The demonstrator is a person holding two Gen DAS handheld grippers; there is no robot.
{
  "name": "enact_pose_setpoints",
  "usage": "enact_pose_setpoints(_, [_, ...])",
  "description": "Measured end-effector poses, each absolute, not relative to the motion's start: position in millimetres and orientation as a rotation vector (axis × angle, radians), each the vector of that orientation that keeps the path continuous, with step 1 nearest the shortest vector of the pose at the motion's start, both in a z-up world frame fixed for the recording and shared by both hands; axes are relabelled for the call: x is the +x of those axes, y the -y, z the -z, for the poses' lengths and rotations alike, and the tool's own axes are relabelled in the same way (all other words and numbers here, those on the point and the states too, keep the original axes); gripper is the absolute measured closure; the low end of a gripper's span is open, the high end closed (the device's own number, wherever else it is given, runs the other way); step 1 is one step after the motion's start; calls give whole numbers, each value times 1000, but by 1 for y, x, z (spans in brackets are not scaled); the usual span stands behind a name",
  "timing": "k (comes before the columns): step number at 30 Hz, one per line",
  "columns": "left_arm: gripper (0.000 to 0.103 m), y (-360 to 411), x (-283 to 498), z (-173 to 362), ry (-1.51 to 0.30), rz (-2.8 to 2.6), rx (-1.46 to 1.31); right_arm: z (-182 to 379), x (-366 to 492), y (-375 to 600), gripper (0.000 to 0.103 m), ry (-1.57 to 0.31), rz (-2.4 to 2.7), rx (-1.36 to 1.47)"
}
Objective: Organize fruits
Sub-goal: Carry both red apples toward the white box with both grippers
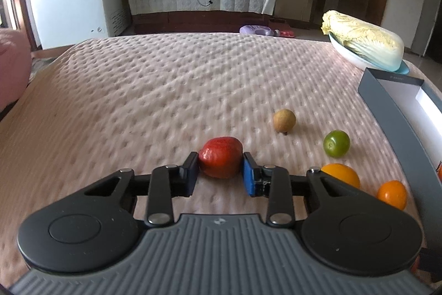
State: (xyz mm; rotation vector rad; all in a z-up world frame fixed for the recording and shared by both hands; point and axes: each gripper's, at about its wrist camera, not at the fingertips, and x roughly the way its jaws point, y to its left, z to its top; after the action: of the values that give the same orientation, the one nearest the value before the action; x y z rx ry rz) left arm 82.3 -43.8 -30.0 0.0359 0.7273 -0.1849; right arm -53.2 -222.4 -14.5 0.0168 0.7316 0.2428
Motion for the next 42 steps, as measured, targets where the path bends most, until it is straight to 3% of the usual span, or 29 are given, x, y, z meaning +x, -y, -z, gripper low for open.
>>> enact_pose_setpoints(28, [64, 21, -64, -32, -686, 154, 11, 2, -58, 234, 71, -666, -248, 99])
enact_pose_setpoints(42, [64, 15, -41, -11, -732, 121, 29, -5, -66, 236, 71, -616, -277, 86])
